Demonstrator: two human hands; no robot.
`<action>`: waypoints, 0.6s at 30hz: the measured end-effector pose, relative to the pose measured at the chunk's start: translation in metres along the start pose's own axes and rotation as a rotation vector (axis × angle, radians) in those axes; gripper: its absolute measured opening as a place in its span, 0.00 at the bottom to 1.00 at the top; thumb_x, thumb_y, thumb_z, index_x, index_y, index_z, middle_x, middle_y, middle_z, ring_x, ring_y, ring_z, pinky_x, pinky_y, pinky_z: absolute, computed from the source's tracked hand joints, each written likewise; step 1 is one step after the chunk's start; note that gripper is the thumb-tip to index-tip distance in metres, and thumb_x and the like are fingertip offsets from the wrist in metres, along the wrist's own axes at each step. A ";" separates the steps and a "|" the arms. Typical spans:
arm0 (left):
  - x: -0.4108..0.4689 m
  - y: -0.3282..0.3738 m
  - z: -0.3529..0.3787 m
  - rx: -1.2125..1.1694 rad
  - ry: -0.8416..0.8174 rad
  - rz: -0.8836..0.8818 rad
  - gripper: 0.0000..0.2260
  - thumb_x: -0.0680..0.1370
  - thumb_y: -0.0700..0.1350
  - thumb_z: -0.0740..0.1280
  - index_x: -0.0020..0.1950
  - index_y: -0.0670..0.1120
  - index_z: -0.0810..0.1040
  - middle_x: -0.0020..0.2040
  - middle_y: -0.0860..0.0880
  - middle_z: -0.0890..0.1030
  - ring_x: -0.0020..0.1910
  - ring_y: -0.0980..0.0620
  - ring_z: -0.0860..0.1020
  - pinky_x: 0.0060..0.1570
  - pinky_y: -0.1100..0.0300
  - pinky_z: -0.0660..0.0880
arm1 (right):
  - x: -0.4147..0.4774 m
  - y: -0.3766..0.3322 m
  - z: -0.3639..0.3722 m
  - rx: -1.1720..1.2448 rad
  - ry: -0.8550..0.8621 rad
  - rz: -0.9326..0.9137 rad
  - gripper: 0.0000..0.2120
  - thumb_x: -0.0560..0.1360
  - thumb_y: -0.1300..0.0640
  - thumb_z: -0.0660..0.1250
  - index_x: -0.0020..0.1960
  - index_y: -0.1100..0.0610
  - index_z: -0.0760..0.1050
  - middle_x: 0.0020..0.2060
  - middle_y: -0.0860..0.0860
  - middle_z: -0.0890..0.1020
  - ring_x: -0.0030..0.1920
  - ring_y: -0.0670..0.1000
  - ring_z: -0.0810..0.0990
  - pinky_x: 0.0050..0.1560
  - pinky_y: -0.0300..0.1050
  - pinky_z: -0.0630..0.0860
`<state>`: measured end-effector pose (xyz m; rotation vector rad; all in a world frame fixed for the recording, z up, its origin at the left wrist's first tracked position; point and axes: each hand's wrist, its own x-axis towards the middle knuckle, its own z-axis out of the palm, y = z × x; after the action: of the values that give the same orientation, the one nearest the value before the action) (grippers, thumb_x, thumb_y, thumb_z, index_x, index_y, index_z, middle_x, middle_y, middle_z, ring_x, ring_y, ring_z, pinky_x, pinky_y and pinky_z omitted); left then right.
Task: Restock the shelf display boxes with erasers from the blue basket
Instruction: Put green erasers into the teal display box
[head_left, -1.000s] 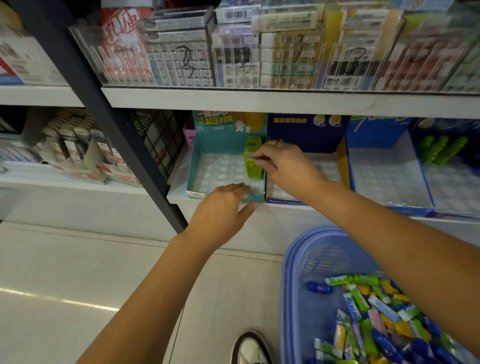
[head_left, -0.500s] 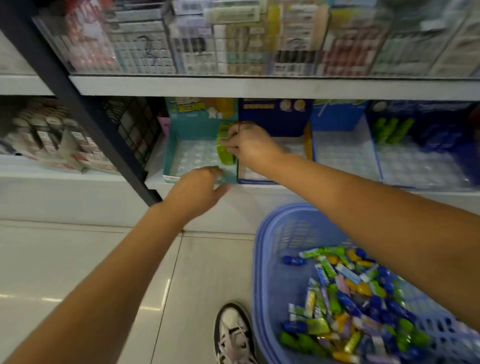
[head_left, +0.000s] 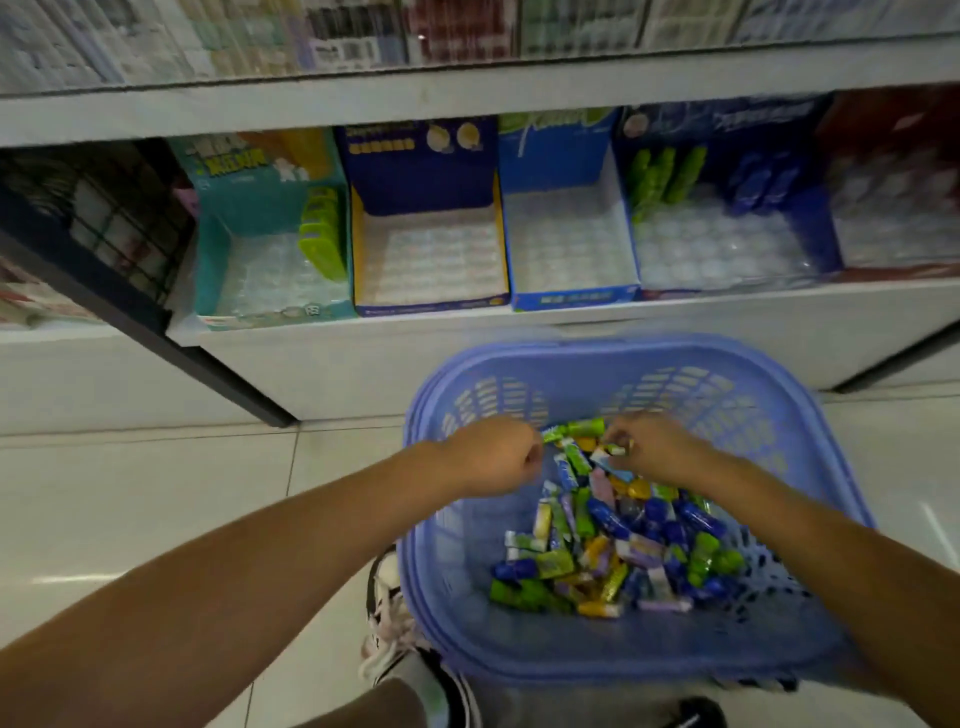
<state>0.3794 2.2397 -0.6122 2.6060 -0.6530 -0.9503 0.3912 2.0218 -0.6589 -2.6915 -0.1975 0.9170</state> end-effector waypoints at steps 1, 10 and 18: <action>0.010 0.003 0.020 -0.015 -0.078 -0.006 0.11 0.78 0.41 0.60 0.47 0.35 0.79 0.45 0.35 0.79 0.43 0.41 0.76 0.46 0.49 0.73 | -0.002 0.013 0.007 -0.026 -0.056 0.036 0.13 0.76 0.53 0.67 0.58 0.56 0.77 0.57 0.54 0.80 0.56 0.54 0.77 0.56 0.45 0.72; 0.048 0.011 0.151 0.046 -0.351 -0.160 0.18 0.80 0.39 0.61 0.69 0.38 0.68 0.65 0.35 0.73 0.64 0.38 0.72 0.62 0.50 0.67 | 0.000 0.053 0.039 0.048 -0.192 0.110 0.09 0.76 0.61 0.65 0.53 0.62 0.81 0.52 0.59 0.82 0.50 0.58 0.80 0.46 0.44 0.74; 0.068 0.006 0.161 0.101 -0.389 -0.164 0.18 0.76 0.48 0.67 0.63 0.40 0.74 0.61 0.40 0.77 0.60 0.41 0.76 0.58 0.50 0.73 | 0.001 0.083 0.046 -0.046 -0.155 0.273 0.08 0.77 0.65 0.61 0.55 0.62 0.74 0.52 0.60 0.76 0.50 0.58 0.77 0.47 0.48 0.72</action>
<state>0.3168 2.1819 -0.7649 2.6135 -0.5953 -1.5367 0.3666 1.9535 -0.7204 -2.7348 0.1225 1.2146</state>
